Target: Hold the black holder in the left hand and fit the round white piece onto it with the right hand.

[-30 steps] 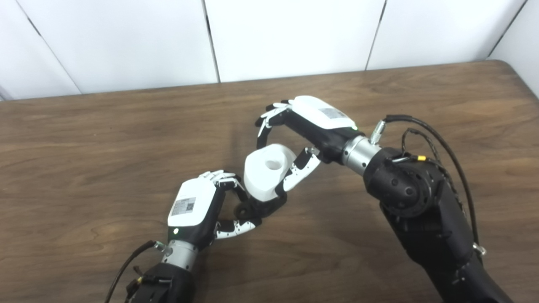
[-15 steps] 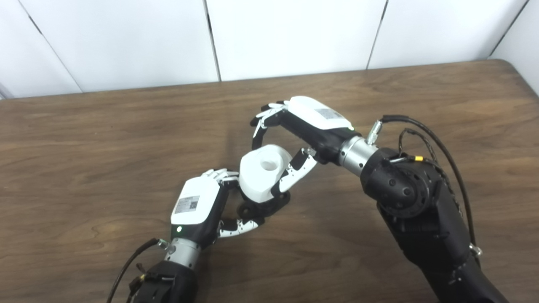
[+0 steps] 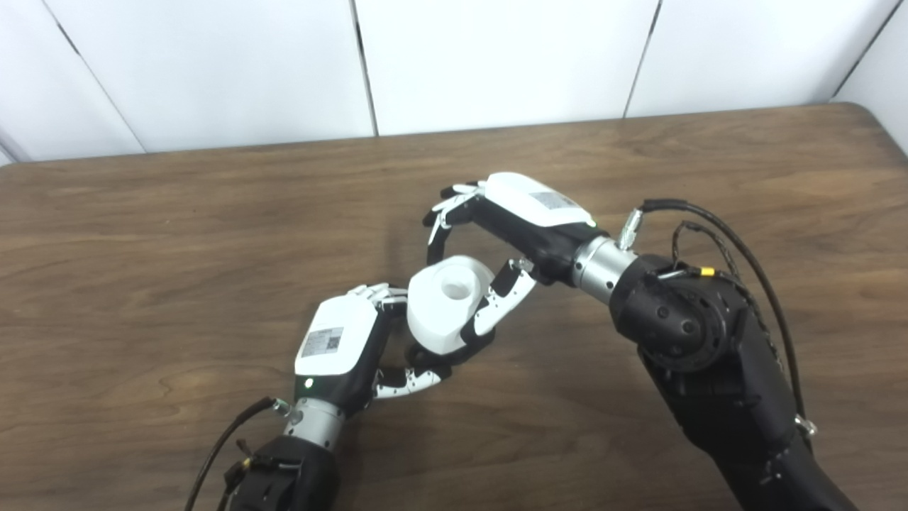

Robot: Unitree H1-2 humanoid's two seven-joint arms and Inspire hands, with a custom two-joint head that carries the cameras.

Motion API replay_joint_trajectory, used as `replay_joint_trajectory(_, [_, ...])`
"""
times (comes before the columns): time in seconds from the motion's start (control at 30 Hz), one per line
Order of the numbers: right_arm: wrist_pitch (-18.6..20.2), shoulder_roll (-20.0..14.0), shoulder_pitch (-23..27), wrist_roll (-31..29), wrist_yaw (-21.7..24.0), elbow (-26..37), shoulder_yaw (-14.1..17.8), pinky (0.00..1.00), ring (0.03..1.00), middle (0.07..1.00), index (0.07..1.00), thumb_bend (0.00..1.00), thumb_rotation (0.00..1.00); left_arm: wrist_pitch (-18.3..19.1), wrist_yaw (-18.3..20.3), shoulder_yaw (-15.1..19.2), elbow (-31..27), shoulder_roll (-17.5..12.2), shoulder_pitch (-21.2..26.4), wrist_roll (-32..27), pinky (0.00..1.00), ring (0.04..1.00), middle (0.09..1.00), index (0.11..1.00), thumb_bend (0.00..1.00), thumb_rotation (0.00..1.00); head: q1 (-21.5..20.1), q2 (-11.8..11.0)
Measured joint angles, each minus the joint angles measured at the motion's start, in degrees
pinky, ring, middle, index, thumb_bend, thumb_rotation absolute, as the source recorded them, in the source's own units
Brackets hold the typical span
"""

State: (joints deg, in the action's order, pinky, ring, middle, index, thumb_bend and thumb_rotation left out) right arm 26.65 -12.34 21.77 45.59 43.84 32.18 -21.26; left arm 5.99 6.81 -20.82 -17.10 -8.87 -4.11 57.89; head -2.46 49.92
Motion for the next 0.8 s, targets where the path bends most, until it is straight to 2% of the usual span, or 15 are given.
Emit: replay_joint_trajectory(0.8, [-1.5, -0.5, -1.1, -0.8, -2.3, -0.1, -0.8, 0.98, 0.935, 0.82, 0.483, 0.52, 0.14, 0.0, 0.0, -0.1, -0.2, 0.3, 0.1, 0.7, 0.87, 0.84, 0.759, 0.486, 0.52, 0.06, 0.0, 0.4])
